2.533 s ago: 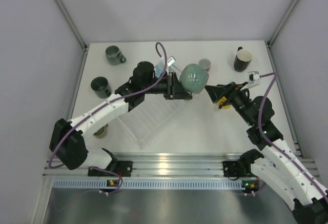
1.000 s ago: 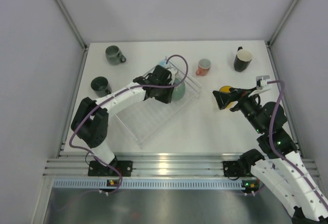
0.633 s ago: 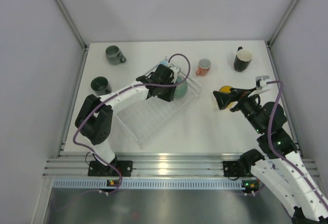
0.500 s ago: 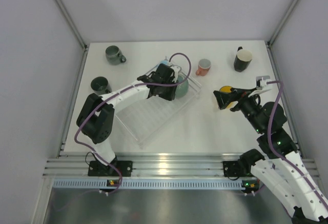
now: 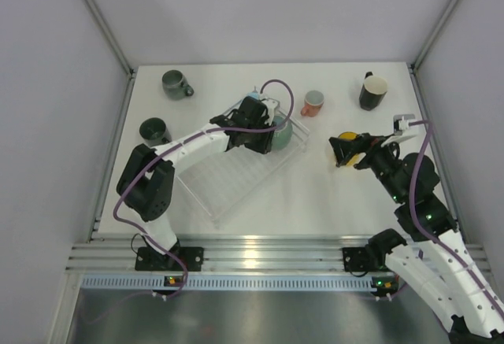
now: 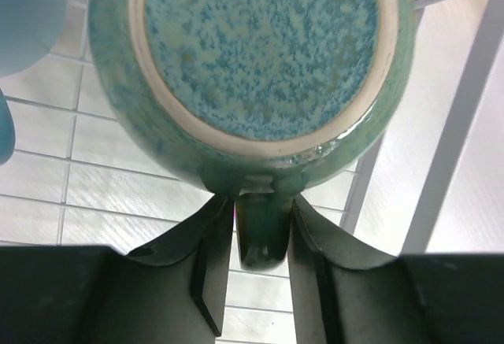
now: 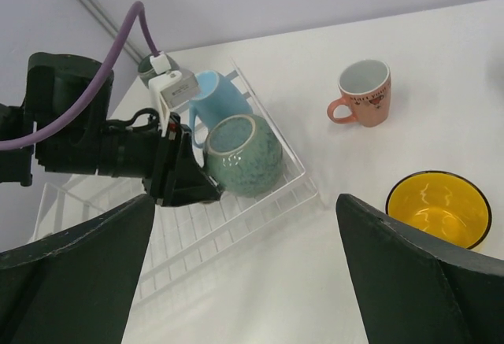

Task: Load the cups into the dish rack

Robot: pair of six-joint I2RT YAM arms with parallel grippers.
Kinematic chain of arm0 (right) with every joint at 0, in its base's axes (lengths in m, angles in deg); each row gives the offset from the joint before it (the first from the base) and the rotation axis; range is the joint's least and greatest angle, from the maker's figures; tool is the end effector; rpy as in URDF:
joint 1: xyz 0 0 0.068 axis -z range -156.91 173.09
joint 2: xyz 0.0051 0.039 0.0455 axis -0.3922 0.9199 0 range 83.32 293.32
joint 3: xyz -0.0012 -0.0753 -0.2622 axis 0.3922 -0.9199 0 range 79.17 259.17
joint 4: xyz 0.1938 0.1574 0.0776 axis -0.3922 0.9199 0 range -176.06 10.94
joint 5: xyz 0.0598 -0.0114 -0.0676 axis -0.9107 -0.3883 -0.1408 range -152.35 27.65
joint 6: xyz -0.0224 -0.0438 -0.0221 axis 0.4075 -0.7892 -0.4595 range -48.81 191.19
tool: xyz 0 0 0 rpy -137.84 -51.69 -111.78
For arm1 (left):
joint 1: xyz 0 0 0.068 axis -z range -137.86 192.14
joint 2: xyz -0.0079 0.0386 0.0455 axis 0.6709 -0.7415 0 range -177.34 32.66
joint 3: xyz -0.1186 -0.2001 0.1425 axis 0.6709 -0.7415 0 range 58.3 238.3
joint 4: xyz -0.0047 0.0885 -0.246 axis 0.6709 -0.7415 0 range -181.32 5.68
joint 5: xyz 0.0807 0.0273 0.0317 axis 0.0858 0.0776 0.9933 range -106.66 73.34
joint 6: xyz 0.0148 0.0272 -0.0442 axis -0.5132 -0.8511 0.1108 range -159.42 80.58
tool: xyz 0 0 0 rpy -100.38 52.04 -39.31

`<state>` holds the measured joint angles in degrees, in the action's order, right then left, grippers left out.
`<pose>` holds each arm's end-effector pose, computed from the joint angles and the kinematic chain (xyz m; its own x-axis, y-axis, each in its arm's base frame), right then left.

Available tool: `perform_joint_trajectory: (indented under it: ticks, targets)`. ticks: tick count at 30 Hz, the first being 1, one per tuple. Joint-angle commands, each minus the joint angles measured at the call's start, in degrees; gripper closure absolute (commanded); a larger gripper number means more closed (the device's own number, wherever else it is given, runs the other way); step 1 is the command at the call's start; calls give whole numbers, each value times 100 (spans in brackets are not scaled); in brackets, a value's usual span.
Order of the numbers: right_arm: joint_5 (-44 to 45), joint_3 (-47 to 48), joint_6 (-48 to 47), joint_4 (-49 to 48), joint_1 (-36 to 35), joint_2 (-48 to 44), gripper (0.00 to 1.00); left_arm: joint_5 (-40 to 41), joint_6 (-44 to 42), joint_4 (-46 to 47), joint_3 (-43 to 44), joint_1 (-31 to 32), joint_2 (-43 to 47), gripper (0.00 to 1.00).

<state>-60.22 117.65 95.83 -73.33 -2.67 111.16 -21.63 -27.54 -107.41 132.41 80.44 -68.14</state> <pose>0.1138 0.0534 0.3370 -0.1970 0.3676 -0.9089 -0.3507 0.8393 0.4155 0.3011 -0.2417 0.2327 -0.7225 0.3094 -0.6182 0.5239 0.8286 -0.1975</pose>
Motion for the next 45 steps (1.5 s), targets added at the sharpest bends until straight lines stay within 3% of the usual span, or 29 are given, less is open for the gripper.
perform_joint_trajectory:
  ticks: [1,5,13,22,31,45]
  targets:
    - [173,370,49,45,-70,134,1,-206,-37,569,-10,2,525,62]
    - [226,406,181,151,-70,301,1,-294,-37,569,-72,2,640,55]
    - [691,791,593,623,-70,1065,1,-426,121,560,-300,2,1105,53]
    - [1711,1724,831,1829,88,2516,1,346,350,236,-301,2,1790,52]
    - [2160,1610,1227,2207,659,2920,25,-108,692,-125,-379,-7,2573,51]
    - [1835,916,1095,1355,1512,3667,33,-882,1185,270,-1407,-16,3408,49]
